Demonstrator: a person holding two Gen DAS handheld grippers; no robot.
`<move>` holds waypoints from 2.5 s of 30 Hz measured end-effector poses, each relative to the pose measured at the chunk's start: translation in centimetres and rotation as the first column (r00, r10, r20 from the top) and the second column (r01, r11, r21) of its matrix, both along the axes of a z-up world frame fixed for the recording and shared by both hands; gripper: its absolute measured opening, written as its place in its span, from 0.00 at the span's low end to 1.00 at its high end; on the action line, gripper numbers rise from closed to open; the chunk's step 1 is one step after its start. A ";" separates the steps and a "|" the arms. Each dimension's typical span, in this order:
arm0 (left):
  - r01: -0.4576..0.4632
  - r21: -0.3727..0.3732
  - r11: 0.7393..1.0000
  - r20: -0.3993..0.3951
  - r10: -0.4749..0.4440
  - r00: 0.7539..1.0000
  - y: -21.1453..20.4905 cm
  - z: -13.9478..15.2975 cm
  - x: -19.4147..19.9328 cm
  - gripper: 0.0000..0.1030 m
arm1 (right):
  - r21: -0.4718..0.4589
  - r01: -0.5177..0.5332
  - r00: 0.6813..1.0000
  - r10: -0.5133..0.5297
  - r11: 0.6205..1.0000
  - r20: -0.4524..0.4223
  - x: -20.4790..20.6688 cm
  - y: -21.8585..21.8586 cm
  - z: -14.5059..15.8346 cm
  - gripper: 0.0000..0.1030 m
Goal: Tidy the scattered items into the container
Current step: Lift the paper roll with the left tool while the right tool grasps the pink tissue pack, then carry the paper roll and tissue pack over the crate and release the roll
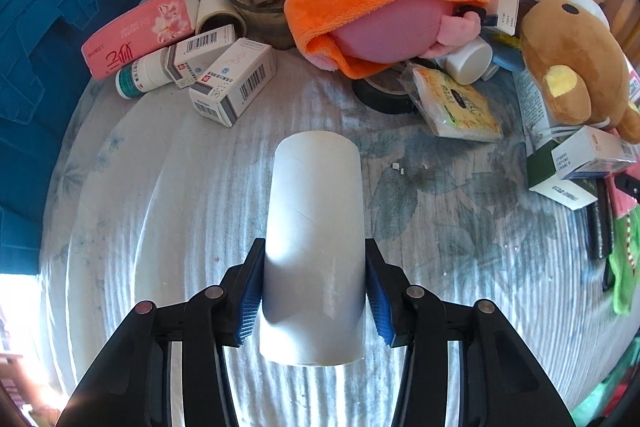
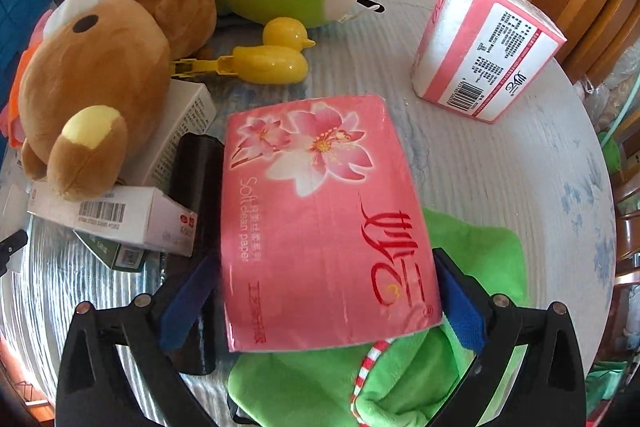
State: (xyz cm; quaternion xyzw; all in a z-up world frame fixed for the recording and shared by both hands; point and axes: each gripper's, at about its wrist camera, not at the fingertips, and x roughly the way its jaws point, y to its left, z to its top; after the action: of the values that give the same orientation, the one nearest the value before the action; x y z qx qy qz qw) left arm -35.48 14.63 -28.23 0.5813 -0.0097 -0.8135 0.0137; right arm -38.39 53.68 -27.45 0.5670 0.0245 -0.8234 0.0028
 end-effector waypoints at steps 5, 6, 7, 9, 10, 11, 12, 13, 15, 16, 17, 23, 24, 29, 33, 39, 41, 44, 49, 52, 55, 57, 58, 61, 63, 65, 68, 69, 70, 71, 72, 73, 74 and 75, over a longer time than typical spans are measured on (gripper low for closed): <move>0.000 0.002 1.000 -0.014 0.000 1.000 0.0 0.7 -0.4 0.44 | -0.057 0.014 1.000 -0.013 0.998 0.021 -1.1 0.6 -1.0 1.00; 0.000 0.002 1.000 -0.017 0.000 1.000 0.0 0.9 -0.4 0.44 | -0.066 0.029 0.999 -0.028 0.997 0.021 -1.0 0.9 -1.0 0.98; 0.003 0.004 1.000 -0.021 -0.003 1.000 0.1 1.1 -0.4 0.44 | -0.073 0.044 0.999 -0.043 0.996 0.021 -0.8 1.1 -1.0 0.94; 0.009 0.007 1.000 -0.031 -0.009 0.999 0.2 1.6 -0.2 0.44 | -0.087 0.064 0.998 -0.063 0.994 0.013 -0.2 1.4 -0.6 0.94; 0.012 0.009 1.000 -0.037 -0.012 0.999 0.3 1.8 -0.1 0.44 | -0.088 0.073 0.997 -0.072 0.993 0.011 0.2 1.6 -0.4 0.94; 0.016 0.011 1.000 -0.044 -0.016 0.999 0.4 2.1 0.0 0.44 | -0.087 0.078 0.997 -0.077 0.993 0.009 0.6 1.7 -0.2 0.94; 0.019 0.015 1.000 -0.052 -0.018 0.998 0.4 2.5 0.2 0.44 | -0.091 0.083 0.997 -0.083 0.992 0.002 1.1 1.9 0.2 0.94; 0.021 0.019 1.000 -0.063 -0.020 0.998 0.5 2.9 0.3 0.44 | -0.095 0.088 0.996 -0.089 0.992 -0.006 1.6 2.0 0.5 0.94; 0.027 0.028 0.999 -0.085 -0.025 0.996 0.5 3.8 0.7 0.44 | -0.106 0.092 0.995 -0.095 0.990 -0.027 2.7 2.3 1.5 0.93; 0.031 0.029 0.999 -0.098 -0.028 0.995 0.7 4.3 0.9 0.44 | -0.112 0.090 0.995 -0.095 0.990 -0.039 3.2 2.3 2.1 0.93; 0.034 0.030 0.999 -0.110 -0.030 0.993 0.8 4.7 1.1 0.44 | -0.117 0.087 0.994 -0.094 0.989 -0.051 3.7 2.3 2.7 0.93; 0.020 0.020 1.000 -0.194 -0.016 0.981 2.2 8.0 2.6 0.44 | -0.141 0.025 0.984 -0.049 0.990 -0.171 4.8 0.8 7.6 0.90; 0.018 0.019 1.000 -0.208 -0.014 0.978 2.4 8.5 2.8 0.44 | -0.143 0.000 0.980 -0.029 0.990 -0.195 5.2 0.4 8.4 0.89; 0.005 0.011 1.000 -0.275 -0.002 0.961 3.5 11.2 4.1 0.44 | -0.140 -0.089 0.966 0.051 0.986 -0.254 4.4 -2.8 11.2 0.89; -0.025 -0.005 1.000 -0.308 0.022 0.951 2.9 12.5 5.6 0.44 | -0.140 -0.163 0.951 0.118 0.977 -0.286 5.2 -4.6 12.4 0.89; -0.056 -0.022 0.998 -0.372 0.044 0.927 0.9 15.5 7.2 0.44 | -0.121 -0.250 0.917 0.194 0.961 -0.349 5.3 -8.9 15.6 0.89; -0.059 -0.022 0.998 -0.402 0.045 0.914 -0.1 16.9 7.6 0.44 | -0.100 -0.279 0.900 0.223 0.955 -0.375 5.2 -11.0 16.9 0.89; -0.057 -0.027 0.998 -0.453 0.039 0.890 -2.5 19.5 7.5 0.44 | -0.076 -0.316 0.872 0.258 0.946 -0.416 4.8 -14.7 19.1 0.89; -0.052 -0.049 0.997 -0.574 0.014 0.819 -8.4 26.1 7.7 0.44 | -0.031 -0.366 0.809 0.302 0.930 -0.504 4.4 -23.4 23.9 0.89; -0.074 -0.073 0.995 -0.635 0.011 0.772 -13.1 30.2 7.8 0.44 | -0.029 -0.403 0.767 0.320 0.915 -0.556 4.1 -29.4 27.3 0.89; -0.112 -0.098 0.989 -0.688 0.014 0.726 -18.3 34.2 8.2 0.44 | -0.025 -0.454 0.716 0.348 0.891 -0.605 4.0 -36.1 30.8 0.89; -0.147 -0.113 0.983 -0.697 0.027 0.717 -22.1 35.9 8.1 0.44 | -0.024 -0.491 0.680 0.366 0.871 -0.635 3.9 -40.6 33.1 0.89; -0.164 -0.120 0.979 -0.693 0.036 0.720 -24.0 36.3 8.1 0.44 | -0.023 -0.510 0.662 0.374 0.860 -0.650 3.8 -42.9 34.2 0.89; -0.224 -0.132 0.966 -0.670 0.079 0.738 -29.9 36.3 7.9 0.44 | -0.020 -0.572 0.612 0.411 0.820 -0.676 3.6 -49.8 36.7 0.89; -0.265 -0.125 0.956 -0.649 0.124 0.750 -33.6 35.3 7.9 0.44 | -0.020 -0.614 0.587 0.440 0.789 -0.679 3.4 -54.1 37.4 0.89; -0.294 -0.107 0.950 -0.622 0.166 0.765 -36.8 34.1 7.9 0.44 | -0.020 -0.652 0.569 0.472 0.758 -0.674 3.2 -58.2 37.6 0.89; -0.331 -0.097 0.939 -0.584 0.215 0.783 -40.7 32.1 7.7 0.44 | -0.023 -0.693 0.561 0.518 0.721 -0.646 2.5 -63.3 36.6 0.89; -0.338 -0.094 0.937 -0.573 0.226 0.787 -41.6 31.5 7.6 0.44 | -0.025 -0.703 0.562 0.534 0.711 -0.632 2.2 -64.9 36.0 0.89; -0.344 -0.092 0.935 -0.563 0.236 0.792 -42.4 30.8 7.4 0.44 | -0.026 -0.711 0.564 0.548 0.702 -0.618 2.0 -66.1 35.3 0.89; -0.347 -0.089 0.934 -0.555 0.243 0.796 -43.1 30.3 7.3 0.44 | -0.029 -0.717 0.568 0.560 0.696 -0.604 1.7 -67.3 34.6 0.89; -0.349 -0.086 0.933 -0.547 0.248 0.800 -43.7 29.8 7.1 0.44 | -0.033 -0.720 0.574 0.569 0.693 -0.589 1.4 -68.1 33.8 0.89; -0.348 -0.085 0.934 -0.541 0.250 0.803 -44.1 29.4 6.9 0.44 | -0.037 -0.722 0.581 0.577 0.691 -0.574 1.1 -69.0 33.1 0.89; -0.347 -0.084 0.934 -0.535 0.251 0.807 -44.5 29.0 6.7 0.44 | -0.037 -0.721 0.586 0.580 0.692 -0.566 1.0 -69.1 32.8 0.89; -0.346 -0.082 0.935 -0.530 0.253 0.810 -44.8 28.6 6.5 0.44 | -0.037 -0.719 0.590 0.582 0.694 -0.560 0.9 -69.2 32.6 0.89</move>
State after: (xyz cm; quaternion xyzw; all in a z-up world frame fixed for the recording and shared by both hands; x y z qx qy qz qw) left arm -29.02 -30.18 0.34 0.3354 0.0151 -0.9215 0.1952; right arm -37.52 -15.54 5.11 0.2744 0.1238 -0.8773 0.3738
